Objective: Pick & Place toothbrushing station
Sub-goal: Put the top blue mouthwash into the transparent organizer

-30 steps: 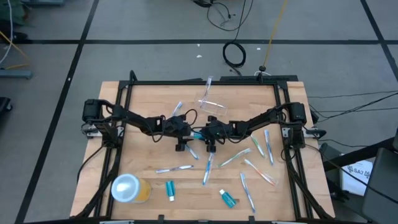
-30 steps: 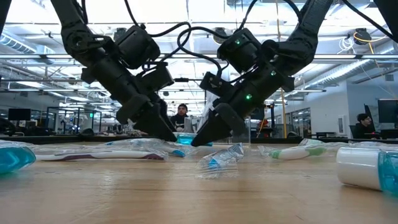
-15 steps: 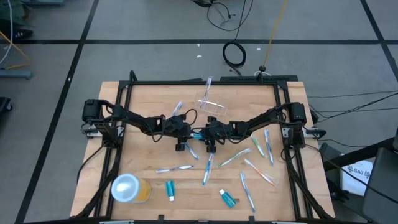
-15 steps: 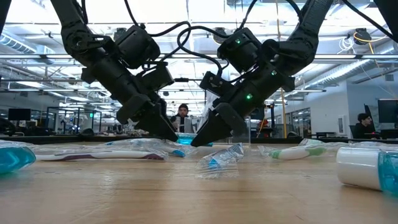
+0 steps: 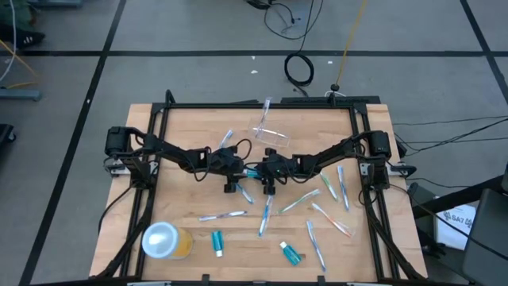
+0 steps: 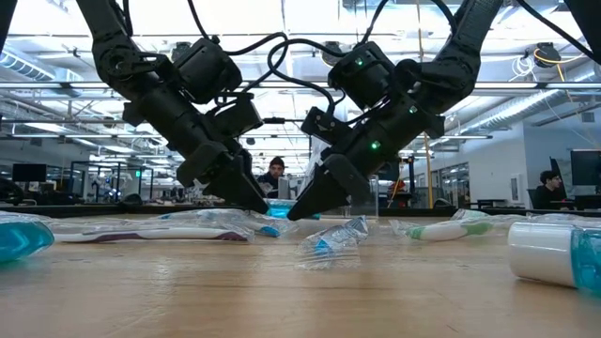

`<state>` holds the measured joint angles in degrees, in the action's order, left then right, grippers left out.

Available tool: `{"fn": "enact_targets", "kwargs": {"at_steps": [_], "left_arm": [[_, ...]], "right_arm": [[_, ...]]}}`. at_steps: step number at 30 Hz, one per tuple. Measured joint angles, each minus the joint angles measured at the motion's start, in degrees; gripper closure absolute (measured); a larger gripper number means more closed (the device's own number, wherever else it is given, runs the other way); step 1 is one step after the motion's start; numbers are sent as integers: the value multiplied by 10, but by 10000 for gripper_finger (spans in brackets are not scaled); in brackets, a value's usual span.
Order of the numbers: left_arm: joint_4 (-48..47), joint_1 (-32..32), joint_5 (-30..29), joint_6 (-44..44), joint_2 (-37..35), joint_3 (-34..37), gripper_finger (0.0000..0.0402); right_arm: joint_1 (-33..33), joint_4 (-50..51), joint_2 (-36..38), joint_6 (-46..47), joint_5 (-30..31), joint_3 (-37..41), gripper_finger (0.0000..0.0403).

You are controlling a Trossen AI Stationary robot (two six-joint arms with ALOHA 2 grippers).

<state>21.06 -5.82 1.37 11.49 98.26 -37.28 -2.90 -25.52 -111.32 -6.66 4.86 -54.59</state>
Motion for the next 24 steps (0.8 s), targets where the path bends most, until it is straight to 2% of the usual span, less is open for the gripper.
{"fn": "enact_targets", "kwargs": {"at_steps": [4,8,19,24], "left_arm": [[0,0,0,0,0,0,210],[0,0,0,1,0,0,213],[-2,0,0,5,0,0,291],[-2,0,-5,5,0,0,296]], "right_arm": [[0,0,1,0,0,0,234],[0,0,1,0,0,0,234],[0,2,1,-2,-5,0,234],[0,2,1,-2,-4,0,234]]}}
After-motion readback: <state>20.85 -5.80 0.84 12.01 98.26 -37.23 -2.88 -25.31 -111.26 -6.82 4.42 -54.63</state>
